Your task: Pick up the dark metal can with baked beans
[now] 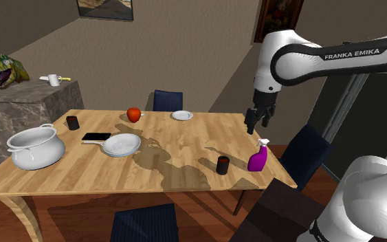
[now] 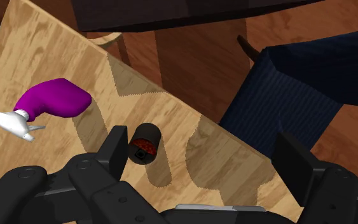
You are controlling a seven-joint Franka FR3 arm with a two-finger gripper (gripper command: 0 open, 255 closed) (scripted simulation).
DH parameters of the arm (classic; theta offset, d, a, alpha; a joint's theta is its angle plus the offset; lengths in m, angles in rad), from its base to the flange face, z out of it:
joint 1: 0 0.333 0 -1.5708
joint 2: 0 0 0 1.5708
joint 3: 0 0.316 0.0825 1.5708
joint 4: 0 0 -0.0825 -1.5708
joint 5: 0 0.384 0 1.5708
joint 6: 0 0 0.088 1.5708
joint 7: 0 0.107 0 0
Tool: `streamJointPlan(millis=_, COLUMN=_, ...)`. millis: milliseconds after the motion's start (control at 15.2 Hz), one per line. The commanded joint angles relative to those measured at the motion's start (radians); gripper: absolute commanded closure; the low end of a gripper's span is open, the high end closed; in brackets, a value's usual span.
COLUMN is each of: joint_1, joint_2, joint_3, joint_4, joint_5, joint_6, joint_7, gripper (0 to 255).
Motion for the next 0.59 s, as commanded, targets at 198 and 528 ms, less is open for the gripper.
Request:
streamJointPlan(millis=198, joint_1=-0.013, joint_2=0.147, joint_3=-0.047, joint_4=-0.027, joint_5=-0.016, joint_6=0.182, joint_7=-0.036, gripper=0)
streamJointPlan(millis=528, joint_1=-0.019, joint_2=0.325, joint_3=-0.092, joint_4=-0.016, joint_5=-0.014, joint_6=0.353, joint_7=-0.078, gripper=0)
